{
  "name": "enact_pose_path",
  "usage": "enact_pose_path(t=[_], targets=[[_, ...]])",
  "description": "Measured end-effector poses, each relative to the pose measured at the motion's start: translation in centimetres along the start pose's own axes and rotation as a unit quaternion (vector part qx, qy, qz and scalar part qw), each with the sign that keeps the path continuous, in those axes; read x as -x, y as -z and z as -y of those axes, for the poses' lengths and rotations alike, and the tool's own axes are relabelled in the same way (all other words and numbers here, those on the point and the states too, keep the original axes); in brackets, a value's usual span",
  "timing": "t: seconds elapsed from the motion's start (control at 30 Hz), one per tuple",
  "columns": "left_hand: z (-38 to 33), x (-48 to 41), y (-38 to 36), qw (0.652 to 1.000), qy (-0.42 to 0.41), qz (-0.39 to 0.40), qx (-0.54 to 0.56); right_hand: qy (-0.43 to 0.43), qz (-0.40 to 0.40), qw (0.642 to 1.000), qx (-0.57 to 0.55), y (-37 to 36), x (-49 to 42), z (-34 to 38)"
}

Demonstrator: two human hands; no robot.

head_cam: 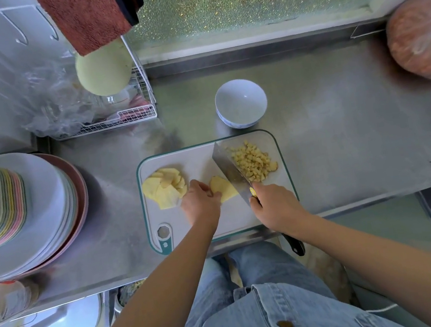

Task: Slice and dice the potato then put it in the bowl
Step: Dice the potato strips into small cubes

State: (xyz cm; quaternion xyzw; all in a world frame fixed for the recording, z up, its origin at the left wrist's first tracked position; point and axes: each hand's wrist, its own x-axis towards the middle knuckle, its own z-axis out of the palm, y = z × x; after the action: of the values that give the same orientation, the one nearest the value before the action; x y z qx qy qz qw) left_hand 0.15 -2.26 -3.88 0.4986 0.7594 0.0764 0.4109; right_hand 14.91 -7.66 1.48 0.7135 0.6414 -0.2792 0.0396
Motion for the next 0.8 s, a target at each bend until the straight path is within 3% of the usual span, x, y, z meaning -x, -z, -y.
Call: enact_pose_path(t=[0.27, 0.8], targets=[[0.47, -0.06, -0.43, 0.991, -0.128, 0.013, -0.037, 0.000, -0.003, 1.000, 0.017, 0.04, 0.50, -0.03], [0.47, -0.31, -0.52, 0.992, -0.122, 0.013, -0.033, 0.009, 0.000, 1.000, 0.016, -0.92, -0.06, 0.21]])
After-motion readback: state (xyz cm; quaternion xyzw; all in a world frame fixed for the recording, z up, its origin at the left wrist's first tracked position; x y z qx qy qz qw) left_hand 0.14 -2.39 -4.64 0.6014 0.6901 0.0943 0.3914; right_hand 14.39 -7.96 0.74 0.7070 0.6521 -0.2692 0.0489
